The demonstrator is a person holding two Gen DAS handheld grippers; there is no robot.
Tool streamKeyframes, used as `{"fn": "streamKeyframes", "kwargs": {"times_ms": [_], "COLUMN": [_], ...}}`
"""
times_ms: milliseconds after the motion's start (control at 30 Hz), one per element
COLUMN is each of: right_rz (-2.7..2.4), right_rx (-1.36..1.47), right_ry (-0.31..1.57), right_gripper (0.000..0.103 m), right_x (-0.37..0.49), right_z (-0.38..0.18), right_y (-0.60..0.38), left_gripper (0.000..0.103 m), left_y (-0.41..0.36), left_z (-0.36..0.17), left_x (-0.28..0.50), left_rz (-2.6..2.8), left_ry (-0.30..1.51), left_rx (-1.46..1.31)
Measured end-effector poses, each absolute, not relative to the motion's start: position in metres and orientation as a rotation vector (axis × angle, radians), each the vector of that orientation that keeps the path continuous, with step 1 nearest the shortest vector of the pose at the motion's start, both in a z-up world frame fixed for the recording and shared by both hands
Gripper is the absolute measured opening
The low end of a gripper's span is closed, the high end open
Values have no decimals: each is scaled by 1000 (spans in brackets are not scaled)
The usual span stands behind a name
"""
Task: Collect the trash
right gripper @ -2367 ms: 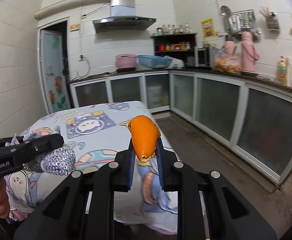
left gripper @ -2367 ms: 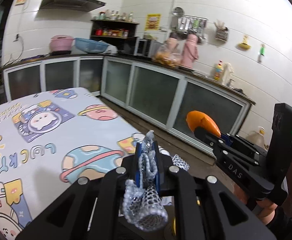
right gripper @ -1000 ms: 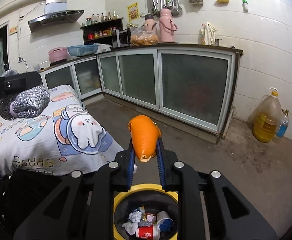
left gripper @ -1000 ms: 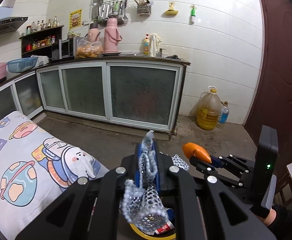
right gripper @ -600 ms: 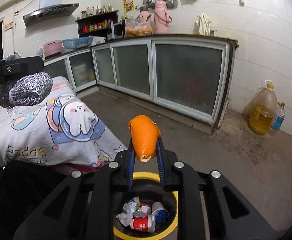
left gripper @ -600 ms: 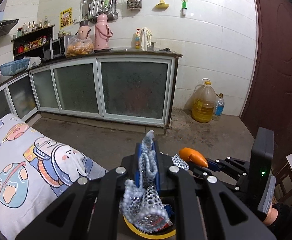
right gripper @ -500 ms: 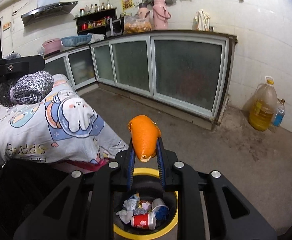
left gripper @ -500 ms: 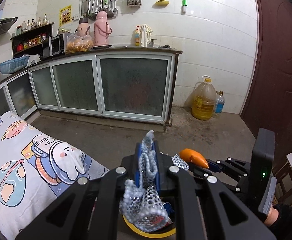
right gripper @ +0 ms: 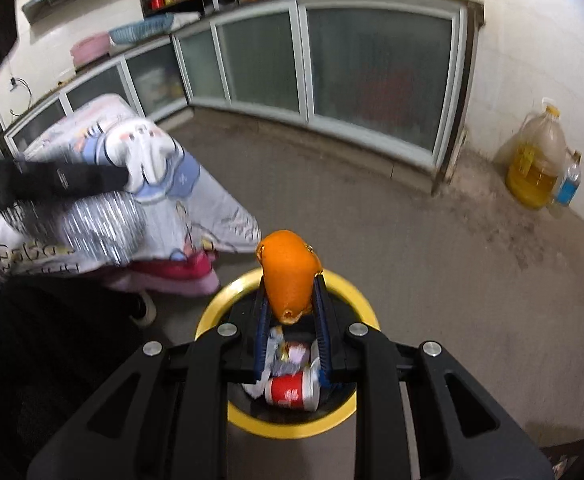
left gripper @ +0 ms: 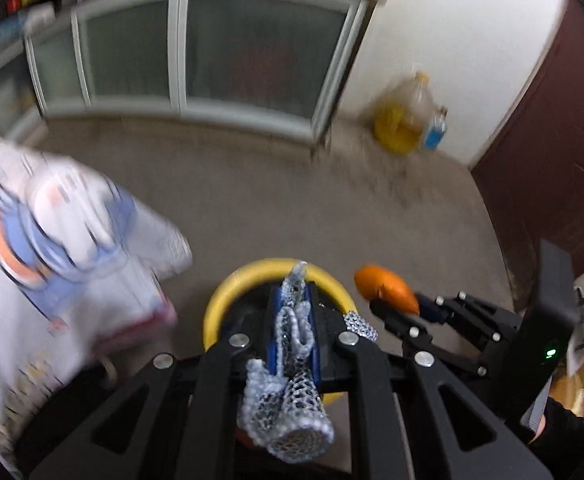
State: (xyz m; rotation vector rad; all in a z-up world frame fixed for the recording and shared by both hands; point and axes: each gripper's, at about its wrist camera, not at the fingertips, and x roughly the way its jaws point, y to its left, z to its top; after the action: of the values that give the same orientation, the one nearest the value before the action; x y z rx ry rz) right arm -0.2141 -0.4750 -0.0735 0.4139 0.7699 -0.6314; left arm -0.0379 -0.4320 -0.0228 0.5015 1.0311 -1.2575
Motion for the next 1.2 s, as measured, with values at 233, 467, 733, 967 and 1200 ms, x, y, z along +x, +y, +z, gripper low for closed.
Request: {"fn": "streamKeyframes", "kwargs": {"times_ms": [233, 467, 733, 967, 1200], "right_rz": [-615, -712, -884, -988, -1176], "right_rx": [560, 588, 514, 385, 258], "right_ry": [967, 1136, 964, 601, 337], "right_gripper": [20, 76, 95, 95, 95], "right_x": [-194, -186, -200, -195, -181], "right_z": [-131, -179, -145, -48, 42], "right_y": [-493, -496, -485, -441, -376], "left_gripper": [13, 77, 81, 95, 95], "left_y": [-448, -430, -384, -336, -284], "left_z": [-108, -156, -101, -14, 53], "left_x": [-20, 19, 51, 40, 12], "left_rz": [-1202, -1104, -1196, -1300, -1189], "left_ry": [1332, 1534, 1365, 916, 544], "left_rx": [560, 415, 156, 114, 193]}}
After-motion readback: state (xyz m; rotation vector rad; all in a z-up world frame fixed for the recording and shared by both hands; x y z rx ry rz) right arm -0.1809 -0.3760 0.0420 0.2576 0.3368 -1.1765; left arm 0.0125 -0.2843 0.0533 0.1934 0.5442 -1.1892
